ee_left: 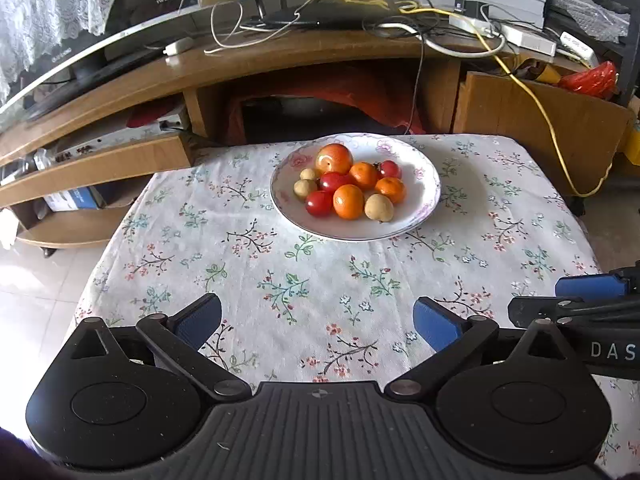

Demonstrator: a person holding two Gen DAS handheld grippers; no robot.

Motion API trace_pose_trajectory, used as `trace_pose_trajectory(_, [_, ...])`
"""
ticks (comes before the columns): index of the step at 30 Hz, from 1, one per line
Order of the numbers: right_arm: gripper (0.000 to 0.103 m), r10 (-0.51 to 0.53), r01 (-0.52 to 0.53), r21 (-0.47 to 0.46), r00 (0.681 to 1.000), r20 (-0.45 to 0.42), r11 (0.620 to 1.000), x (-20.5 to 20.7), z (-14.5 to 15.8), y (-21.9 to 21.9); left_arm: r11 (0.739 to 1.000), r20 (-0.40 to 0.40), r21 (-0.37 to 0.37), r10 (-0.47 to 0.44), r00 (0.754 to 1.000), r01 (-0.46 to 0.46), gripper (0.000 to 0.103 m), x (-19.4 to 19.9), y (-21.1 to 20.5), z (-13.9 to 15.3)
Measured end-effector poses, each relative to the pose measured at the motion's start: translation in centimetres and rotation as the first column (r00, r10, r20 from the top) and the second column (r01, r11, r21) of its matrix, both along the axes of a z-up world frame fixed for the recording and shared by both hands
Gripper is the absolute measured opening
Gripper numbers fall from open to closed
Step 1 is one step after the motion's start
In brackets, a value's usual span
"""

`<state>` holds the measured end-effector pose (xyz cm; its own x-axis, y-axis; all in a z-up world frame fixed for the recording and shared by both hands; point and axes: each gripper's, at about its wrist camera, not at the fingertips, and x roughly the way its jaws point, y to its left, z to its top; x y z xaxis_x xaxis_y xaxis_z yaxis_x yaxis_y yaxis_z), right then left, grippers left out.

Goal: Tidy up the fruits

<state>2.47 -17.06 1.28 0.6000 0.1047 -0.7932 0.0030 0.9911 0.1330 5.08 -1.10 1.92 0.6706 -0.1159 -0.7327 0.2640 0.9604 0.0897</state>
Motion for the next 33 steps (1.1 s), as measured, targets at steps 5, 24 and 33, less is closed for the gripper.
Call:
trace_pose_trajectory(5, [0.045, -0.012, 0.012, 0.017, 1.0, 0.009, 1.0, -1.2, 0.1, -0.1, 1.0, 0.01, -0.022, 0.0, 1.0, 0.0, 0.103, -1.1, 0.3, 0.1])
trace_pose_trajectory(24, [0.045, -0.001, -0.001, 0.049, 0.999, 0.036, 0.999, -4.2, 0.2, 0.9, 0.999, -0.003, -0.041, 0.027, 1.0, -0.027, 0.103, -3.2, 1.4, 0.3])
trace_pose_trajectory(33, [0.045, 0.006, -0.007, 0.049, 0.999, 0.038, 0.999, -4.7, 0.2, 1.1, 1.0, 0.031, 0.002, 0.03, 0.999, -0.03, 0.103, -3.9, 1.1, 0.6])
